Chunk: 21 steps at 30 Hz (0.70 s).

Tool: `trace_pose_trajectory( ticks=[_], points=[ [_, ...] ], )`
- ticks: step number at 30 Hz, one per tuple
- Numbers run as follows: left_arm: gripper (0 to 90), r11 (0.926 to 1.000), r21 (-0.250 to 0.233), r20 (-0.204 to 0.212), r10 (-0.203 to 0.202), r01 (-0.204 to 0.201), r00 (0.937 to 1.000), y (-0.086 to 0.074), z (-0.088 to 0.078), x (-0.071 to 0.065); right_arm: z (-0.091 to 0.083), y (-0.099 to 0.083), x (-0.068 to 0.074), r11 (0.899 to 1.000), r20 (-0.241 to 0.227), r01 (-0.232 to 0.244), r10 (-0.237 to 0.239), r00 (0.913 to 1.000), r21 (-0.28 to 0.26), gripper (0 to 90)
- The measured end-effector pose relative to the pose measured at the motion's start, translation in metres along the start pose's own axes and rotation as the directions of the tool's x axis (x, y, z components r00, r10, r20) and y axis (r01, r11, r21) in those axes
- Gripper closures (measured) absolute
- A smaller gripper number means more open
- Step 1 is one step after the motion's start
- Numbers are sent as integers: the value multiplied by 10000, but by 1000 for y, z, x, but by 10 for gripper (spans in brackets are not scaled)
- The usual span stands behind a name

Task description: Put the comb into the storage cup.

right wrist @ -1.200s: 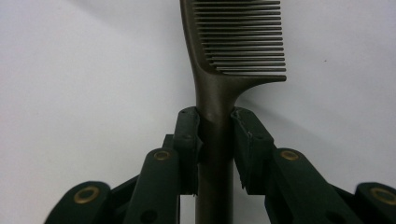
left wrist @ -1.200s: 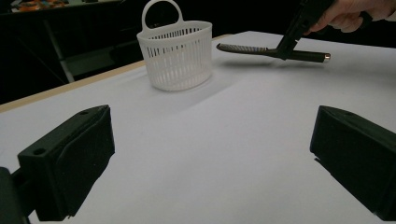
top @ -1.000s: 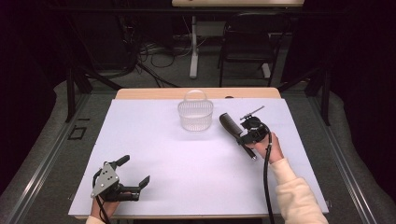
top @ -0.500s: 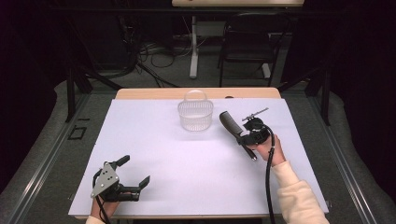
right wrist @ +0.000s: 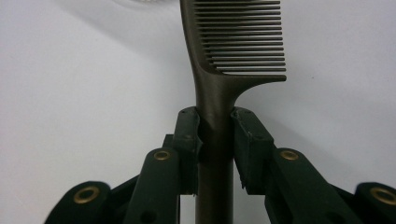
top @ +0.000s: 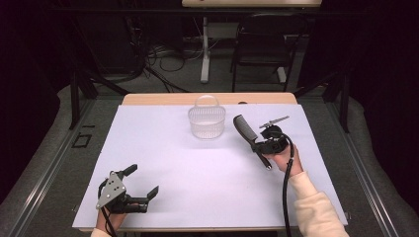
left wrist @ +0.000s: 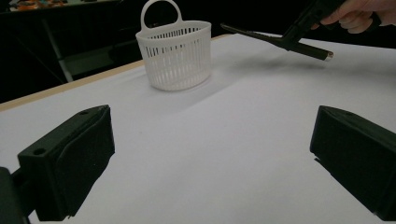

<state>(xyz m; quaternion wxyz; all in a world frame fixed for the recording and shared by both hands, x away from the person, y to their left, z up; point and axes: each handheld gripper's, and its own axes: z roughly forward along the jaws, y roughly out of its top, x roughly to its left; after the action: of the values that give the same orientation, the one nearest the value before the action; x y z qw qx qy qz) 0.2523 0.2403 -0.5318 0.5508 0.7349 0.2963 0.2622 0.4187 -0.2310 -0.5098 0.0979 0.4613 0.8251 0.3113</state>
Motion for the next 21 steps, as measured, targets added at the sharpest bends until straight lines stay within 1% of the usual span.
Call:
trace_pose_trajectory(
  ticks=[5,13,16,21],
  points=[
    [0,10000,2,4,-17,17,10000,0,0,0,-2,-1,0,9997,-21,10,-10,10000,-242,725],
    [0,10000,29,-16,-61,61,10000,0,1,0,-4,-1,3,9985,-11,176,-177,9998,-516,725],
    [0,10000,17,-31,-76,76,10000,0,1,1,-6,0,3,9969,78,273,-268,9996,-735,725],
    [0,10000,23,-58,-84,84,9999,0,1,1,-8,0,3,9939,156,264,-249,9996,-1074,725]
  ],
)
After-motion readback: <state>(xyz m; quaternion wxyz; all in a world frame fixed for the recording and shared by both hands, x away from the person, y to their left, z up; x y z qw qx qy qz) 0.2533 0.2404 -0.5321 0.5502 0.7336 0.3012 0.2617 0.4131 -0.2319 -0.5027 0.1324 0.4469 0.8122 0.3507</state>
